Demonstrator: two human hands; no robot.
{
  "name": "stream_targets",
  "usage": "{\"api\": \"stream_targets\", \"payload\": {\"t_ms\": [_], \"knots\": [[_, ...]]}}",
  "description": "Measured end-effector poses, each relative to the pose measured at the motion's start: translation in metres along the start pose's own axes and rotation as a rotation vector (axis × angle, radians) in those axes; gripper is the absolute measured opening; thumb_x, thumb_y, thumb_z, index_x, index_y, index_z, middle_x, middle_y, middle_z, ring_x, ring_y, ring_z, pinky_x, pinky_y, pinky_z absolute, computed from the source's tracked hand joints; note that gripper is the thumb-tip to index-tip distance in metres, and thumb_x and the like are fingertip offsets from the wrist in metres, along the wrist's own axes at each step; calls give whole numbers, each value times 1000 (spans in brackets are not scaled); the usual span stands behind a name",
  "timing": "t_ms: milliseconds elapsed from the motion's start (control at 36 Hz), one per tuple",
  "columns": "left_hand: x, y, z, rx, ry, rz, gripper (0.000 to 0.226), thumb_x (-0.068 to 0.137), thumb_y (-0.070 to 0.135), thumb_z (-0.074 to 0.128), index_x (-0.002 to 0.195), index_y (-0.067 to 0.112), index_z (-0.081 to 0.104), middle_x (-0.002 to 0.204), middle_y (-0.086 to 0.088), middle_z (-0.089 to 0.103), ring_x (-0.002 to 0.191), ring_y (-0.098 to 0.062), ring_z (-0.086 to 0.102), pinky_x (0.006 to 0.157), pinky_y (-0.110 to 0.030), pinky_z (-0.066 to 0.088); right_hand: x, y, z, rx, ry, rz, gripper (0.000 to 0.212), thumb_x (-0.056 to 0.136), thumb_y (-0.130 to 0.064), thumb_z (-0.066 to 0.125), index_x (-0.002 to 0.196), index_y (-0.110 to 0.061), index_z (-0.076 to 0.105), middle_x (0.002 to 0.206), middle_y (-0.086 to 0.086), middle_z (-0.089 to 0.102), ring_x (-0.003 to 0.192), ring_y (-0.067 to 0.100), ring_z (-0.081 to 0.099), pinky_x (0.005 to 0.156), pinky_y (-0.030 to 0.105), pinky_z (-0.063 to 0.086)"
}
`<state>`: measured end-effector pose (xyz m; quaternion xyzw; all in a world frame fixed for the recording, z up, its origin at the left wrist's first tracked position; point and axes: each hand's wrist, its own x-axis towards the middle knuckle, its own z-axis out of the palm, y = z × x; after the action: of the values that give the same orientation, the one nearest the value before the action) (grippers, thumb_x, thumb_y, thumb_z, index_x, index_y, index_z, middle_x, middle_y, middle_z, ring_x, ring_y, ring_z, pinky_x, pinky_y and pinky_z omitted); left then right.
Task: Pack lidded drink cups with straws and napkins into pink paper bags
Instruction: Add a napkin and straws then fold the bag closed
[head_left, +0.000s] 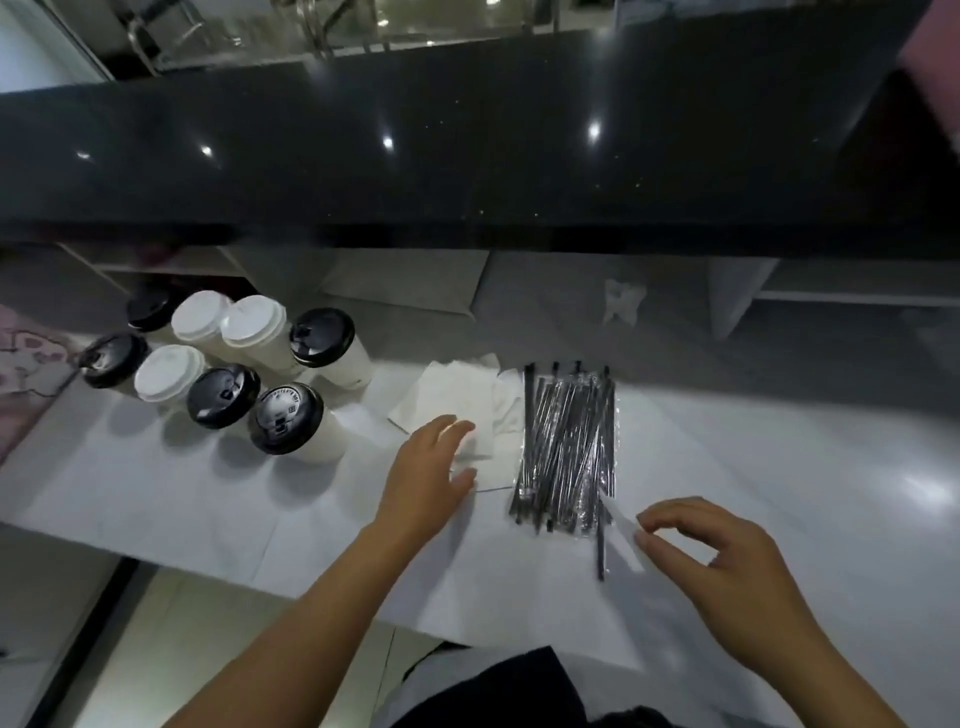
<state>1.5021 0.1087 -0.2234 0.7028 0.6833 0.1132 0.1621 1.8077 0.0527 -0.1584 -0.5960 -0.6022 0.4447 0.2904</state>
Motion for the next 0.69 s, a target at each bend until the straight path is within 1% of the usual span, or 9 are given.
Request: {"api": "stream_targets", "payload": {"t_ms": [111, 167, 278, 333, 444, 500, 556, 611, 694], "knots": [[10, -12, 15, 69, 56, 117, 53, 72, 12, 82, 121, 13, 63, 130, -12, 61, 113, -32, 60, 94, -41, 50, -10, 4, 4, -10, 54, 26, 14, 85, -16, 75, 79, -29, 75, 95, -20, 71, 96, 2, 65, 84, 22, 48], [15, -15, 18, 77, 90, 155, 47, 70, 9, 82, 113, 13, 66, 123, -10, 64, 106, -31, 63, 87, -40, 52, -13, 4, 7, -11, 75, 47, 13, 85, -17, 74, 80, -29, 75, 96, -19, 71, 96, 3, 66, 87, 22, 48], [22, -25, 21, 63, 144, 211, 17, 81, 14, 74, 98, 14, 69, 110, -3, 67, 96, -25, 65, 82, -39, 51, -17, -1, 15, -2, 115, 82, 13, 86, -18, 73, 80, -30, 75, 97, -19, 72, 97, 5, 66, 86, 23, 48], [25, -30, 20, 19, 164, 226, 9, 87, 16, 68, 95, 11, 70, 106, -3, 68, 93, -25, 65, 80, -42, 52, -19, -5, 20, 14, 141, 91, 13, 86, -16, 74, 80, -28, 75, 98, -17, 72, 97, 6, 66, 88, 25, 48], [23, -26, 8, -118, 213, 169, 26, 93, 27, 55, 99, 10, 74, 110, -5, 70, 98, -24, 66, 87, -40, 53, -21, -13, 31, 13, 194, 89, 16, 84, -12, 74, 79, -27, 75, 98, -15, 73, 97, 9, 67, 89, 27, 48], [21, -22, -2, -227, 231, 113, 23, 95, 23, 58, 102, 9, 74, 114, -3, 69, 105, -21, 64, 92, -33, 49, -21, -18, 37, 6, 219, 88, 17, 84, -11, 75, 77, -27, 75, 99, -16, 72, 98, 7, 66, 84, 26, 49], [19, -17, -15, -342, 230, 39, 18, 95, 17, 62, 107, 10, 74, 118, 0, 68, 111, -14, 60, 95, -23, 42, -22, -23, 41, -12, 240, 86, 17, 83, -12, 76, 77, -27, 75, 102, -18, 71, 101, 5, 66, 76, 24, 51], [17, -13, -25, -445, 223, -22, 18, 95, 16, 63, 110, 11, 73, 119, 3, 67, 112, -9, 59, 95, -16, 41, -21, -27, 44, -22, 246, 91, 15, 82, -14, 77, 77, -28, 76, 104, -20, 70, 104, 2, 64, 72, 25, 51], [13, -10, -40, -572, 205, -76, 18, 96, 17, 61, 109, 14, 73, 112, 8, 69, 106, -8, 62, 92, -23, 50, -19, -36, 47, -26, 242, 90, 14, 82, -14, 77, 77, -27, 77, 105, -22, 69, 104, -1, 63, 74, 26, 50]]}}
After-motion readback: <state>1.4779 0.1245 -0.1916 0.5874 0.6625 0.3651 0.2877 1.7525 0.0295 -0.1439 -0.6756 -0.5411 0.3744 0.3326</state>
